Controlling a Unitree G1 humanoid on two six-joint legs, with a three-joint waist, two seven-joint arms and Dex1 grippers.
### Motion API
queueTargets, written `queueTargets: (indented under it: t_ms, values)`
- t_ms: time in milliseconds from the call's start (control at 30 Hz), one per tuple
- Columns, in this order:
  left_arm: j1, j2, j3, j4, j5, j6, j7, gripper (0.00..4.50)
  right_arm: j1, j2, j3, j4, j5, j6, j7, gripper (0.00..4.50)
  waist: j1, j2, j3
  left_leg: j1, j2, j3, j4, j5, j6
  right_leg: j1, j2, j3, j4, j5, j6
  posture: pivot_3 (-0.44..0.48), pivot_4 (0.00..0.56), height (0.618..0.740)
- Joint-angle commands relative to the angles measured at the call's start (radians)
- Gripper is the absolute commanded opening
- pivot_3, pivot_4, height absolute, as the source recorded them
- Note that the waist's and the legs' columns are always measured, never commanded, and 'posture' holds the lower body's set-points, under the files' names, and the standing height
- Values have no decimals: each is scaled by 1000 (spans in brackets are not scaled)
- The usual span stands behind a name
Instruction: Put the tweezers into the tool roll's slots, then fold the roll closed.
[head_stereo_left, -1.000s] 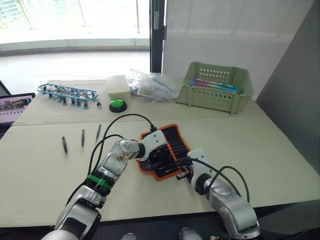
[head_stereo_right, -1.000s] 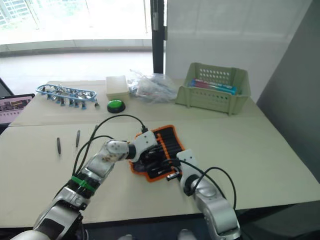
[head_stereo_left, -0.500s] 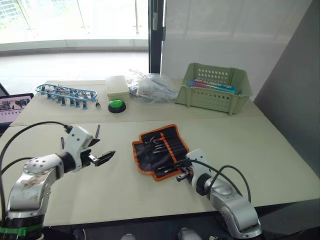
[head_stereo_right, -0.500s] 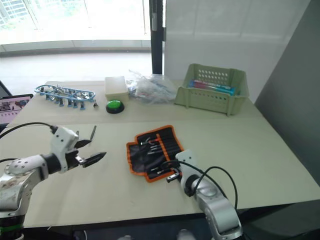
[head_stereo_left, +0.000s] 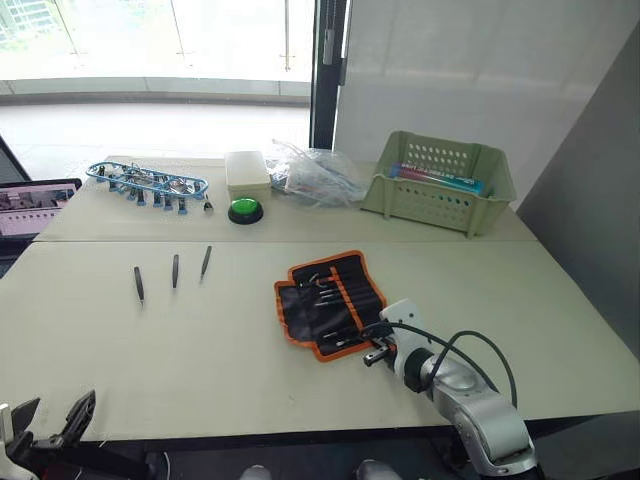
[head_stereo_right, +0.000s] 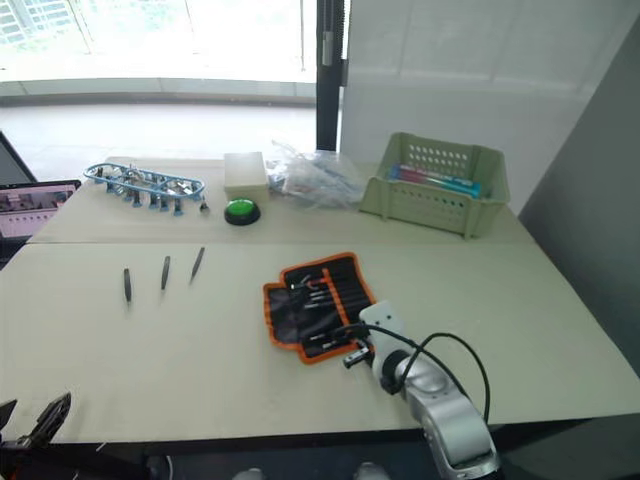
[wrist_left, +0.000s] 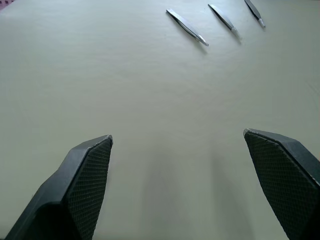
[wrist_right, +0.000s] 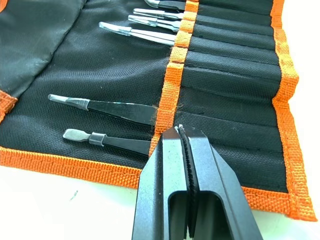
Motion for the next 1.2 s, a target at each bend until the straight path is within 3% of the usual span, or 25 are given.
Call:
queueTargets:
  t_ms: [33, 333, 533, 833, 967, 1167, 1200]
  values:
    - [37, -32, -26, -101, -15, -46, 61, 4453, 37, -15, 54, 118, 8, 42, 40, 0, -4, 0, 0, -1, 1, 0, 0, 0, 0, 0, 0, -1, -2, 0, 0, 0, 150, 736]
    - [4, 28, -143, -109, 34, -7, 181, 4453, 20, -10, 65, 135, -4, 35, 65, 0, -14, 0, 0, -1, 3, 1, -2, -1, 0, 0, 3, -2, -4, 0, 0, 0, 150, 736]
    - [-221, 85, -235, 18, 88, 68, 341, 4453, 15, -3, 55, 138, -8, 35, 57, 0, -11, 0, 0, 1, 4, 1, -2, -1, -1, 0, 5, -2, -3, 0, 0, 0, 150, 736]
    - [-624, 126, -396, 433, 210, 43, 478, 4453, -6, 14, 43, 145, -12, 33, 37, 0, -7, 0, -1, 7, 4, 1, -4, 4, 7, 1, 7, -1, 7, 1, 1, 0, 150, 736]
    - [-734, 131, -401, 568, 227, 26, 527, 4453, -7, 19, 40, 148, -14, 32, 30, 0, -8, 4, -1, 8, 5, 1, -4, 0, 0, 1, 7, -1, 7, 1, 1, 0, 150, 736]
    - [-799, 124, -433, 659, 238, 18, 545, 4453, -8, 28, 36, 147, -13, 31, 18, 0, -8, 9, -2, 9, 5, 1, -4, 1, 0, 2, 8, -1, 8, 2, 2, 0, 150, 736]
    - [-806, 124, -429, 672, 238, 16, 552, 3913, -7, 28, 36, 146, -13, 31, 17, 0, -8, 10, -2, 9, 5, 1, -4, 1, 0, 2, 8, -1, 8, 2, 2, 0, 150, 736]
